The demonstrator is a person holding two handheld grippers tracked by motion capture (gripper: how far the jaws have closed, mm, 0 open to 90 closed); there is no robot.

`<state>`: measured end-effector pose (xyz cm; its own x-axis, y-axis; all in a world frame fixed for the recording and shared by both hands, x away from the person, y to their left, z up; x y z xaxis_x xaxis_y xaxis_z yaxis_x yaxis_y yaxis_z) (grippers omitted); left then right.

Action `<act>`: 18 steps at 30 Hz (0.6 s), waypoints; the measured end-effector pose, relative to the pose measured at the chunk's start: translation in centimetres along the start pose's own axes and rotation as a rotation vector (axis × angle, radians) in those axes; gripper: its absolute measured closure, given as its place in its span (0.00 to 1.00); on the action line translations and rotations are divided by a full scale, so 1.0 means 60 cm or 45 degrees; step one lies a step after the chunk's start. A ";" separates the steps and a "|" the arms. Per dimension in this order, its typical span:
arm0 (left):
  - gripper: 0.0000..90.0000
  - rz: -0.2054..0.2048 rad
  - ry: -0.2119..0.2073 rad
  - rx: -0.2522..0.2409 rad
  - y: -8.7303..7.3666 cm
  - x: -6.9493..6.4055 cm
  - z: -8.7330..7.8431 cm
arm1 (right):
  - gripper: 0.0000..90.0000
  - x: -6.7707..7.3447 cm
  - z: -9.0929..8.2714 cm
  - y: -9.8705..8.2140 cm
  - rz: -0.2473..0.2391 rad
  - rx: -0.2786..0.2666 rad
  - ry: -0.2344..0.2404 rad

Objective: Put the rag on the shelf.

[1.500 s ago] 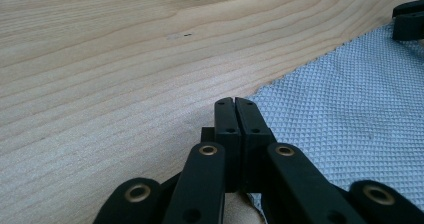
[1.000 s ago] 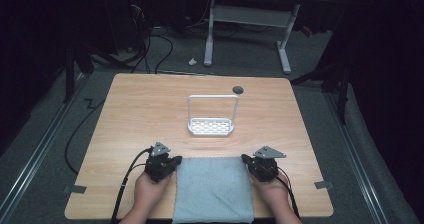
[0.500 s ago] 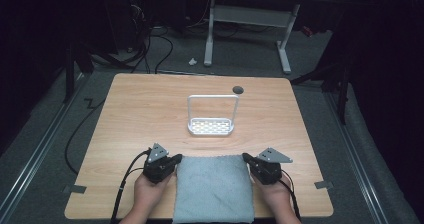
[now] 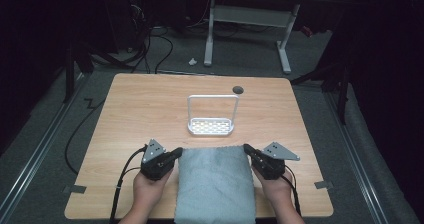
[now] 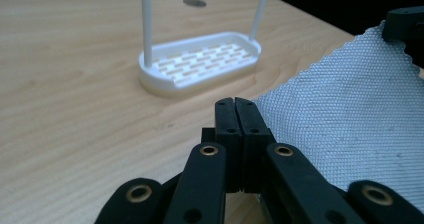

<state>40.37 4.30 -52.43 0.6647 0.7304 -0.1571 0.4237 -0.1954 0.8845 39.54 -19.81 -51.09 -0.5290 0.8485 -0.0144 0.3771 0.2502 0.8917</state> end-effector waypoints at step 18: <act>1.00 0.050 0.024 -0.219 0.129 0.006 -0.041 | 1.00 -0.007 -0.044 0.141 -0.063 -0.241 -0.047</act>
<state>42.37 4.64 -44.57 0.6667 0.7366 -0.1139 0.2847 -0.1104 0.9522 40.96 -19.26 -42.33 -0.5138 0.8547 -0.0737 0.1995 0.2026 0.9587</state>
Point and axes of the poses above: each handheld gripper's, and its own axes: z roughly forward along the jaws, y roughly out of its top, x roughly to its left, the point moved 10 cm from there along z, roughly forward along the jaws, and after that the axes turned 3 degrees about x, right-handed, at the moved point
